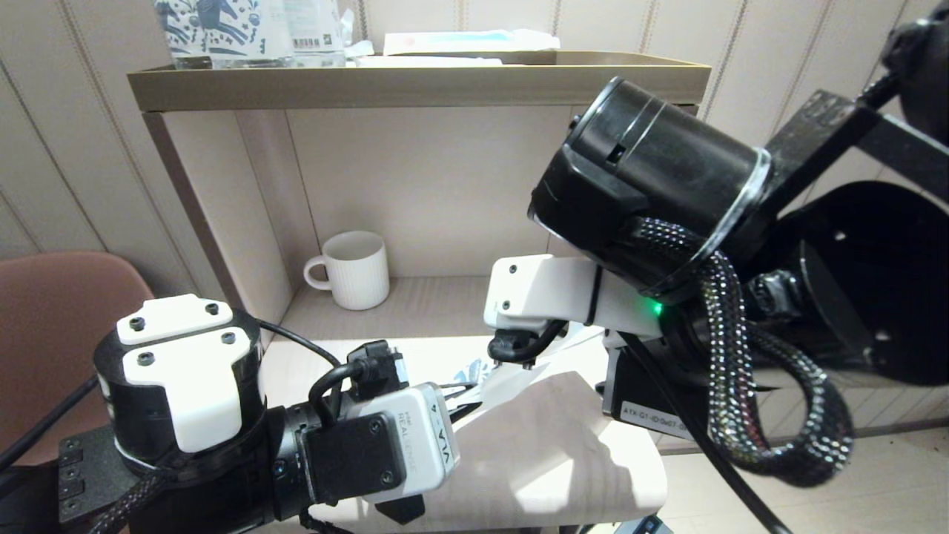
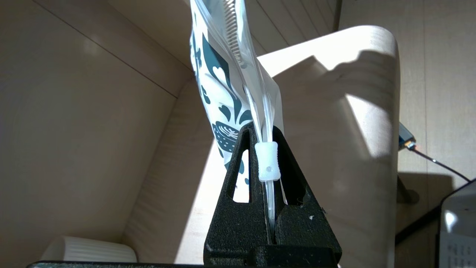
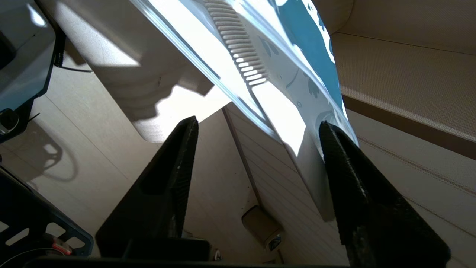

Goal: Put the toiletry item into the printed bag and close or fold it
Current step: Place the comb into the storage bag, then close the strorage bag and place it on the desk

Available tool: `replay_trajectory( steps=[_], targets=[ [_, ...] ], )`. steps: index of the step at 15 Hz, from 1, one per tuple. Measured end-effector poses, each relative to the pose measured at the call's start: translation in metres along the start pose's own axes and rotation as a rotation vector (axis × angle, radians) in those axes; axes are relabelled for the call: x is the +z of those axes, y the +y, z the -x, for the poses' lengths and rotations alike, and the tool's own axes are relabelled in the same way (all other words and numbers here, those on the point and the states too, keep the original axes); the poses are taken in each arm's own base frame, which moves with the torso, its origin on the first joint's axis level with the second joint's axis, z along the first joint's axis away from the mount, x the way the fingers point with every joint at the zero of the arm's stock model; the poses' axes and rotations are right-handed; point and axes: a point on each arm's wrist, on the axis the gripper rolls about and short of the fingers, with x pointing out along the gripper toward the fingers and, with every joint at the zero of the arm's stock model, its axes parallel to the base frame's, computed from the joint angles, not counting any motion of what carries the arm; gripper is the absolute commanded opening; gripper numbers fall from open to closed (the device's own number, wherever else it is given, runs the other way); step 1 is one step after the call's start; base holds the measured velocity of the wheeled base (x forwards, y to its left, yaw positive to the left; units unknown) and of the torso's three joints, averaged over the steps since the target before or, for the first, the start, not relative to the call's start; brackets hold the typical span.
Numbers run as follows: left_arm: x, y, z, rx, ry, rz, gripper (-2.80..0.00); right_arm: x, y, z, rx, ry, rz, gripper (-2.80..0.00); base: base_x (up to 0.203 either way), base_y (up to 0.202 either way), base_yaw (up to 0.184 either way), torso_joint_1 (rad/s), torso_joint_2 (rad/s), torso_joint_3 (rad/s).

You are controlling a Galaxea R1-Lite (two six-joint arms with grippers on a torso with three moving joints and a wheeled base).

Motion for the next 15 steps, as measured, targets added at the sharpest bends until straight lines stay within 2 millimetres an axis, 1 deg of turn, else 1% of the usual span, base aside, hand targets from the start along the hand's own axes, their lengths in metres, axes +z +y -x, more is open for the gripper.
replay_trajectory(
  steps=[4, 7, 9, 11, 13, 15],
  targets=[
    [-0.008, -0.007, -0.005, -0.04, 0.025, 0.011, -2.8, -0.005, -0.005, 0.005, -0.008, -0.011, -0.017, 0.0, 0.0, 0.0, 0.0, 0.0, 0.0, 0.0],
    [-0.011, -0.01, -0.009, -0.063, 0.026, 0.021, -2.8, -0.008, -0.009, 0.012, -0.021, -0.039, -0.042, 0.0, 0.0, 0.0, 0.0, 0.0, 0.0, 0.0],
    [-0.011, -0.009, -0.012, -0.061, 0.021, 0.053, -2.8, -0.01, -0.018, 0.016, -0.051, -0.081, -0.091, 0.0, 0.0, 0.0, 0.0, 0.0, 0.0, 0.0],
    [-0.007, -0.004, -0.014, -0.044, -0.004, 0.112, -2.8, -0.016, -0.029, 0.023, -0.075, -0.125, -0.149, 0.0, 0.0, 0.0, 0.0, 0.0, 0.0, 0.0],
    [0.0, 0.005, -0.017, -0.011, -0.05, 0.195, -2.8, -0.028, -0.042, 0.033, -0.065, -0.182, -0.224, 0.0, 0.0, 0.0, 0.0, 0.0, 0.0, 0.0],
    [0.008, 0.019, -0.021, 0.03, -0.08, 0.273, -2.8, -0.043, -0.058, 0.048, -0.011, -0.298, -0.377, 0.0, 0.0, 0.0, 0.0, 0.0, 0.0, 0.0]
  ],
)
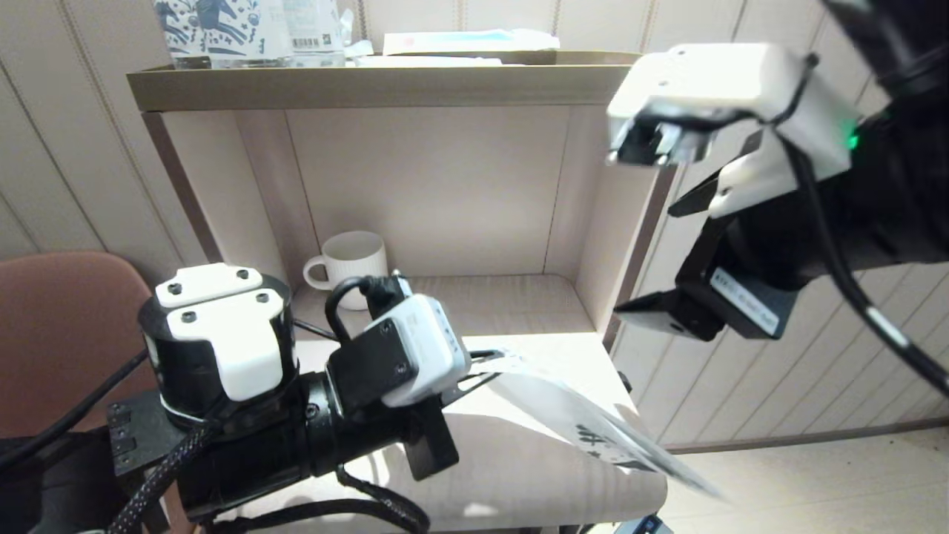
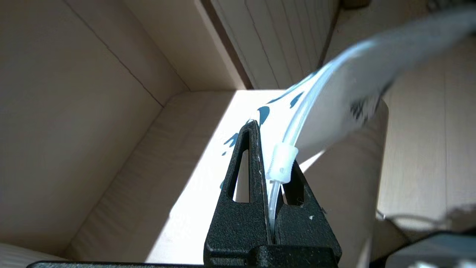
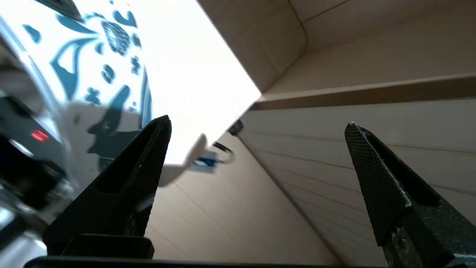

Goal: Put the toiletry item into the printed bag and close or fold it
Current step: Close the strorage bag and place it on the desk

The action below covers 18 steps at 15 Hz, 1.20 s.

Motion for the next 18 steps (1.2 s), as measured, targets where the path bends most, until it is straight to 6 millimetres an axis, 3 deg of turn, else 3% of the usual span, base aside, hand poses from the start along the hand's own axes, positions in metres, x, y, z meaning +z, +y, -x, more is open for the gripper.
replay_trajectory(
  steps=[3, 5, 13, 18],
  targets=[
    [0.011, 0.016, -0.007, 0.028, 0.011, 0.119, -2.8, -0.003, -0.01, 0.023, 0.119, -0.145, -0.252, 0.0, 0.0, 0.0, 0.0, 0.0, 0.0, 0.0],
    [0.012, 0.019, -0.01, 0.011, 0.074, 0.17, -2.8, -0.004, -0.007, 0.025, 0.166, -0.193, -0.376, 0.0, 0.0, 0.0, 0.0, 0.0, 0.0, 0.0],
    [0.023, 0.035, -0.013, -0.026, 0.276, 0.3, -2.8, -0.001, 0.001, 0.011, 0.179, -0.304, -0.496, 0.0, 0.0, 0.0, 0.0, 0.0, 0.0, 0.0],
    [0.027, 0.054, -0.019, 0.006, 0.327, 0.427, -2.8, -0.004, 0.01, -0.001, 0.306, -0.252, -0.458, 0.0, 0.0, 0.0, 0.0, 0.0, 0.0, 0.0]
  ],
)
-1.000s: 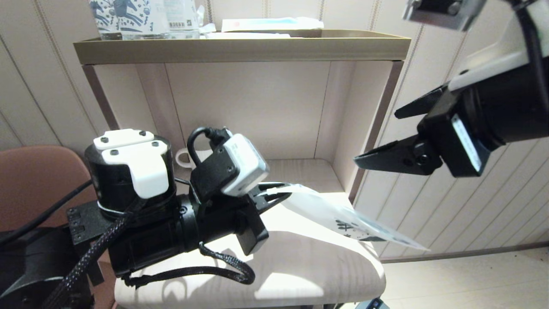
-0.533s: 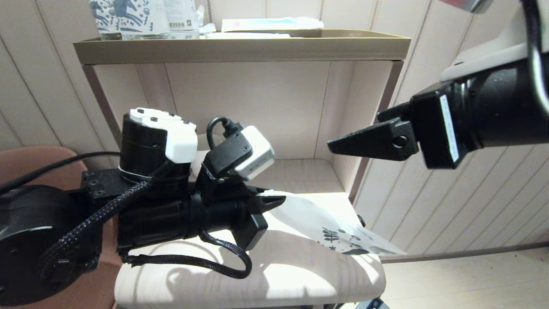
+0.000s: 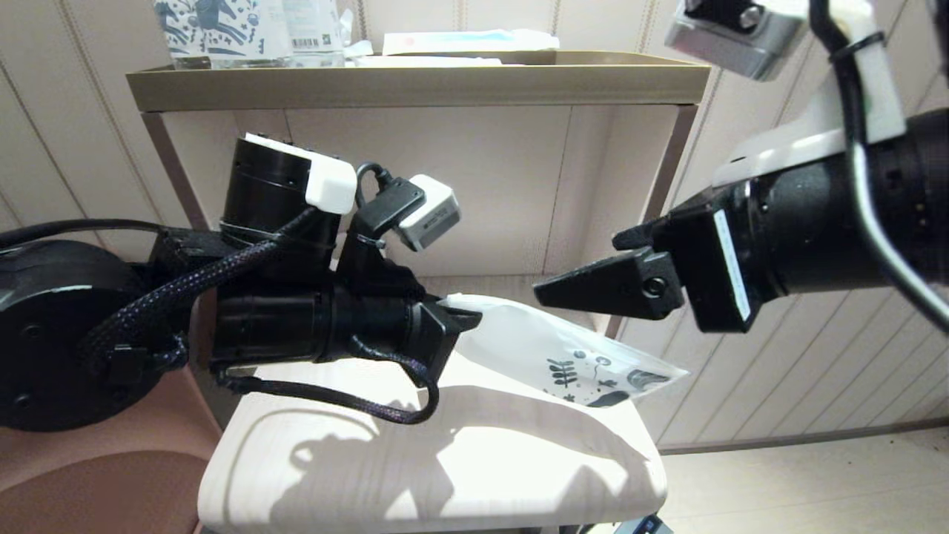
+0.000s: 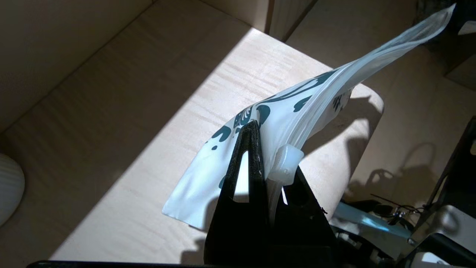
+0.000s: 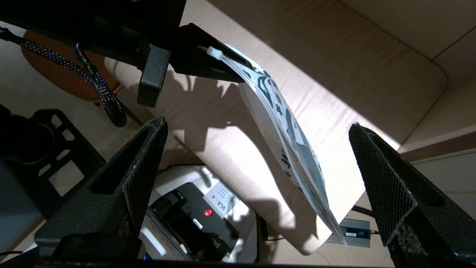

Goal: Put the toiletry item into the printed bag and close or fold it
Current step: Close the strorage bag and place it on the desk

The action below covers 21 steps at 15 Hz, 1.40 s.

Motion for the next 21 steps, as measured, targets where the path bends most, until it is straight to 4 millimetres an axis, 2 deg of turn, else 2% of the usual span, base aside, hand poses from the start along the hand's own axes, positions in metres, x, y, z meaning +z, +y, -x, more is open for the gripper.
replay_trajectory(
  steps=[7, 8, 15, 21],
  targets=[
    [-0.003, 0.002, -0.004, -0.097, 0.103, 0.04, -2.8, 0.001, -0.004, -0.023, 0.03, 0.061, 0.026, 0.0, 0.0, 0.0, 0.0, 0.0, 0.0, 0.0],
    [-0.002, 0.004, -0.003, -0.091, 0.103, 0.042, -2.8, 0.002, -0.006, -0.023, 0.042, 0.059, 0.022, -2.8, 0.0, 0.0, 0.0, 0.0, 0.0, 0.0],
    [0.005, 0.008, 0.004, -0.066, 0.081, 0.048, -2.8, 0.004, -0.007, -0.021, 0.054, 0.052, 0.009, -2.8, 0.0, 0.0, 0.0, 0.0, 0.0, 0.0],
    [0.012, 0.007, 0.015, -0.068, 0.154, 0.086, -2.8, 0.002, -0.005, -0.033, 0.059, 0.078, 0.012, -2.8, 0.0, 0.0, 0.0, 0.0, 0.0, 0.0]
  ],
)
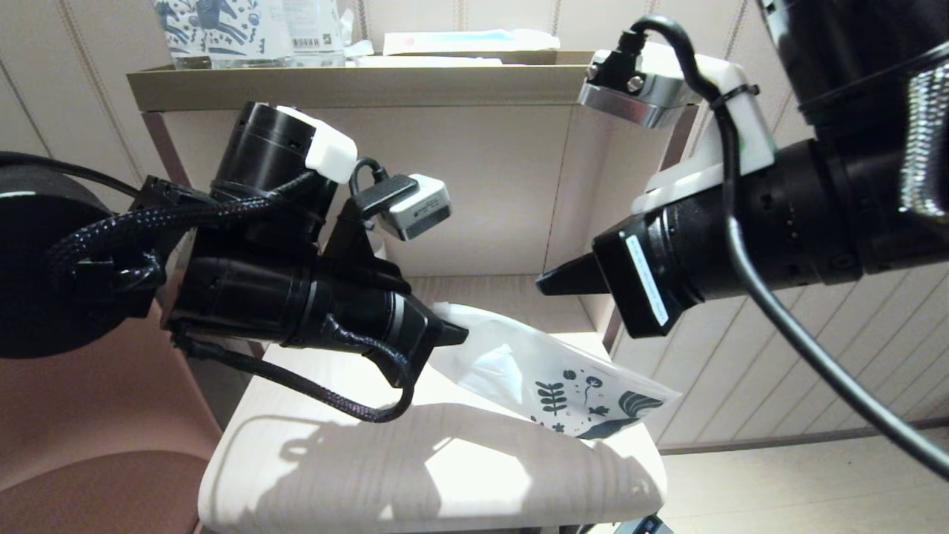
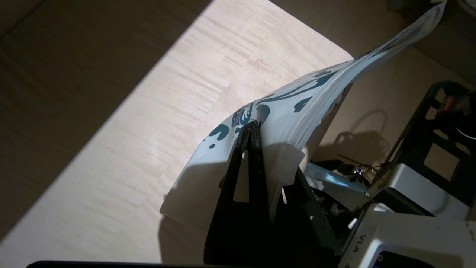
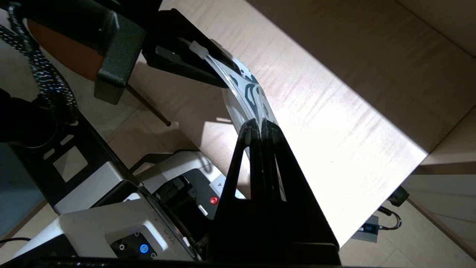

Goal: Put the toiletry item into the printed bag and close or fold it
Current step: Close the strorage bag and place it on the desk

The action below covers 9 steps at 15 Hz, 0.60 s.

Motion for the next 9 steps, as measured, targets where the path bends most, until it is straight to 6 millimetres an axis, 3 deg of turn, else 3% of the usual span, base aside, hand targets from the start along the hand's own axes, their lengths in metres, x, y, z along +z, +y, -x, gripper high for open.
replay_trajectory(
  steps=[6, 7, 8, 9],
  targets=[
    [0.011, 0.007, 0.004, 0.111, -0.003, 0.071, -2.8, -0.001, 0.0, -0.014, -0.001, 0.024, 0.004, -2.8, 0.0, 0.0, 0.0, 0.0, 0.0, 0.0],
    [0.012, 0.007, 0.004, 0.113, -0.007, 0.076, -2.8, -0.001, 0.0, -0.014, 0.0, 0.028, 0.006, -2.68, 0.0, 0.0, 0.0, 0.0, 0.0, 0.0],
    [0.013, 0.007, 0.004, 0.113, -0.013, 0.088, -2.8, -0.001, 0.0, -0.014, -0.001, 0.024, 0.008, 0.0, 0.0, 0.0, 0.0, 0.0, 0.0, 0.0],
    [0.014, 0.007, 0.004, 0.116, -0.021, 0.092, -2.8, 0.001, 0.0, -0.013, -0.002, 0.013, 0.01, 0.0, 0.0, 0.0, 0.0, 0.0, 0.0, 0.0]
  ],
)
